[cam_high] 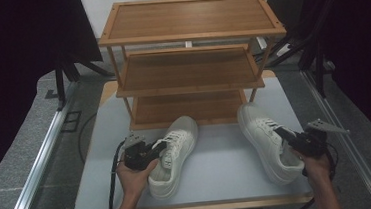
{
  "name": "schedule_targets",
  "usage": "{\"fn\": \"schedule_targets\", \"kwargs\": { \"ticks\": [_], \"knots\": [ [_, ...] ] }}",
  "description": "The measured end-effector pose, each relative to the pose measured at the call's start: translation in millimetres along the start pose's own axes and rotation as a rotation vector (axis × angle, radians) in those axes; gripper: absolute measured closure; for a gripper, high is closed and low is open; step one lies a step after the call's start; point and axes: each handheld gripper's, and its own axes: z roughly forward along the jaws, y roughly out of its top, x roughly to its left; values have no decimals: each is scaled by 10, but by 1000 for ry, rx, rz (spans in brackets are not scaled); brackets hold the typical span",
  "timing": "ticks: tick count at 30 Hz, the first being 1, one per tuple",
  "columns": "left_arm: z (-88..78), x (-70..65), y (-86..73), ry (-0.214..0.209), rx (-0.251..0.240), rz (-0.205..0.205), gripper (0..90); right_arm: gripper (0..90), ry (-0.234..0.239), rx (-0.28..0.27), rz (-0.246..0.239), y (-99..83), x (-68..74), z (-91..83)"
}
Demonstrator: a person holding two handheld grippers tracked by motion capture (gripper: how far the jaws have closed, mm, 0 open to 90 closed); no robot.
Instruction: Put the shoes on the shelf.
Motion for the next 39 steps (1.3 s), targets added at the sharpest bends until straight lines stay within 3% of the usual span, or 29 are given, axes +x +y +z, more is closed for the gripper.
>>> {"fn": "schedule_targets", "kwargs": {
  "ticks": [10,14,18,23,33,39],
  "knots": [
    [-358,-2,92,-44,-99,-24,807,824,38,-75,94,-57,76,-108],
    [-564,7,125,-52,-138,-33,806,824,42,-100,112,-72,136,-154],
    [-659,18,135,-53,-164,-43,805,824,66,-117,117,-54,193,-174],
    [-706,42,141,-70,-184,-68,805,823,80,-138,119,-26,258,-177],
    [-728,54,152,-62,-185,-75,805,824,135,-183,135,43,355,-239],
    [-751,35,189,-63,-202,-78,806,824,142,-203,126,82,417,-263]
  ]
}}
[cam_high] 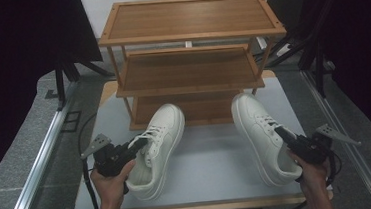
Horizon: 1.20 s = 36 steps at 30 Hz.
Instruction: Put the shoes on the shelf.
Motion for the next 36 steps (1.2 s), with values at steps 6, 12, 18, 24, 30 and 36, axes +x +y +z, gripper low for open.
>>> {"fn": "schedule_targets", "kwargs": {
  "ticks": [6,12,18,24,30,36],
  "knots": [
    [18,-36,91,-17,-17,-3,805,824,17,-31,4,76,84,-21],
    [52,-66,200,-49,-59,-26,806,824,35,-55,-10,160,182,10],
    [99,-97,315,-55,-71,-40,806,824,50,-80,-29,248,290,67],
    [137,-131,452,-57,-80,-35,806,824,61,-91,-30,365,379,132],
    [175,-187,542,-24,-91,4,805,824,41,-77,-26,496,451,204],
    [234,-194,598,-21,-82,16,805,824,35,-75,-23,629,499,289]
  ]
}}
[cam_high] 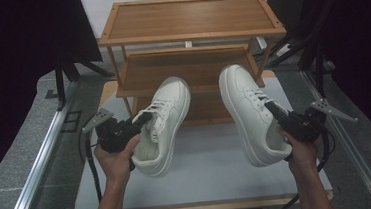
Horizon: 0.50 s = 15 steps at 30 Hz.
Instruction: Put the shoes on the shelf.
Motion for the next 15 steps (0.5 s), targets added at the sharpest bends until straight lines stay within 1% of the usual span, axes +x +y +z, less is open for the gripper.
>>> {"fn": "schedule_targets", "kwargs": {
  "ticks": [1,2,3,7,13,15],
  "knots": [
    [10,-4,10,0,1,0,805,824,-4,-10,8,20,12,20],
    [21,-6,22,-1,0,-1,805,824,-5,-8,6,43,16,30],
    [41,-8,49,-2,1,-5,805,824,-10,-8,13,87,32,53],
    [73,-5,95,-1,8,-7,805,824,-19,-11,14,140,54,91],
    [100,22,163,-4,2,-26,805,824,-38,11,8,209,91,178],
    [114,19,185,5,1,-21,805,823,-37,14,9,225,97,217]
  ]
}}
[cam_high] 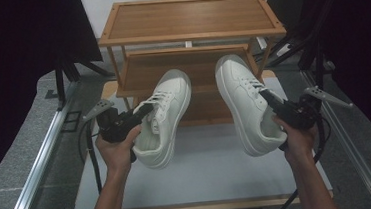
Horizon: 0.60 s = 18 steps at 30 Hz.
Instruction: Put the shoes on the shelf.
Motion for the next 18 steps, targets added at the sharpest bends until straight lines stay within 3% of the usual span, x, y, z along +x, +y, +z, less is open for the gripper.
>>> {"fn": "schedule_targets", "kwargs": {
  "ticks": [4,18],
  "knots": [
    [29,-22,36,19,0,21,803,823,0,4,4,34,27,59],
    [78,17,167,5,-14,-21,804,822,-2,5,-4,192,156,167]
  ]
}}
